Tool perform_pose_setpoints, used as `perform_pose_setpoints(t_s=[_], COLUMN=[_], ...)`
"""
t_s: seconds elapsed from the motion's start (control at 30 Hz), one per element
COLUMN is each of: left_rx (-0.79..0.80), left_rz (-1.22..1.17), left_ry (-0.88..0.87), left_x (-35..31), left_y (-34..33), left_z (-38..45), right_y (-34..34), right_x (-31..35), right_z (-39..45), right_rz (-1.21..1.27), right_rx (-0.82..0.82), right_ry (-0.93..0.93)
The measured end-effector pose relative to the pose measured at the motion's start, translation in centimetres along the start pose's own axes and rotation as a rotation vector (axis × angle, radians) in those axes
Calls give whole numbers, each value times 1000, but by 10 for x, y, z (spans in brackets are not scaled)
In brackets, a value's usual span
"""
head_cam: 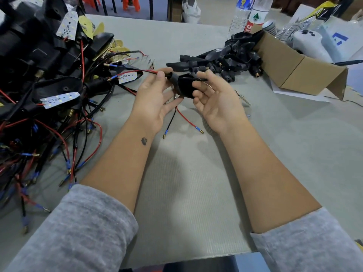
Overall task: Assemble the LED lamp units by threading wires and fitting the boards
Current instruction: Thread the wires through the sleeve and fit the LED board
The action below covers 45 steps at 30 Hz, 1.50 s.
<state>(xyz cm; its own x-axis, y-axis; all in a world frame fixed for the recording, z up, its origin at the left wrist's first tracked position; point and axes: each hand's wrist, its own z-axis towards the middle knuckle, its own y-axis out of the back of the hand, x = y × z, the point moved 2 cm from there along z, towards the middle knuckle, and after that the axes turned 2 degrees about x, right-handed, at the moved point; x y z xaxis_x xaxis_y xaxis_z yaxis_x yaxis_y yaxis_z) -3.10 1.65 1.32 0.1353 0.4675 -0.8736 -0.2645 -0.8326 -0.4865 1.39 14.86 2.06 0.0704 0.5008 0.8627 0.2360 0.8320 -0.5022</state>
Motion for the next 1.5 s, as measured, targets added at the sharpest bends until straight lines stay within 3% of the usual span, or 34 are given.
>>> perform_pose_setpoints(t_s=[0.13,0.33,0.53,0.73,0.93,1.17,1.33,1.5], left_rx=[-88,-100,-74,-70,-147,-218,-257,-248], left_rz=[-103,-254,-185,-152,-178,-117,-94,-85], left_ry=[-11,46,81,18,-17,-36,-53,-26], left_x=[-3,-5,-2,-4,-6,-4,-6,-4], left_y=[3,8,6,7,10,11,12,11], left_z=[2,5,4,3,4,4,5,6], right_y=[12,5,1,2,5,10,9,9], right_x=[3,0,-2,-2,2,2,1,5], right_z=[2,3,1,1,2,5,4,3], right_rz=[284,9,-180,-158,50,65,-45,30], right_rx=[-137,-110,-49,-65,-129,-308,-248,-224], right_ry=[-20,43,112,103,36,117,167,135])
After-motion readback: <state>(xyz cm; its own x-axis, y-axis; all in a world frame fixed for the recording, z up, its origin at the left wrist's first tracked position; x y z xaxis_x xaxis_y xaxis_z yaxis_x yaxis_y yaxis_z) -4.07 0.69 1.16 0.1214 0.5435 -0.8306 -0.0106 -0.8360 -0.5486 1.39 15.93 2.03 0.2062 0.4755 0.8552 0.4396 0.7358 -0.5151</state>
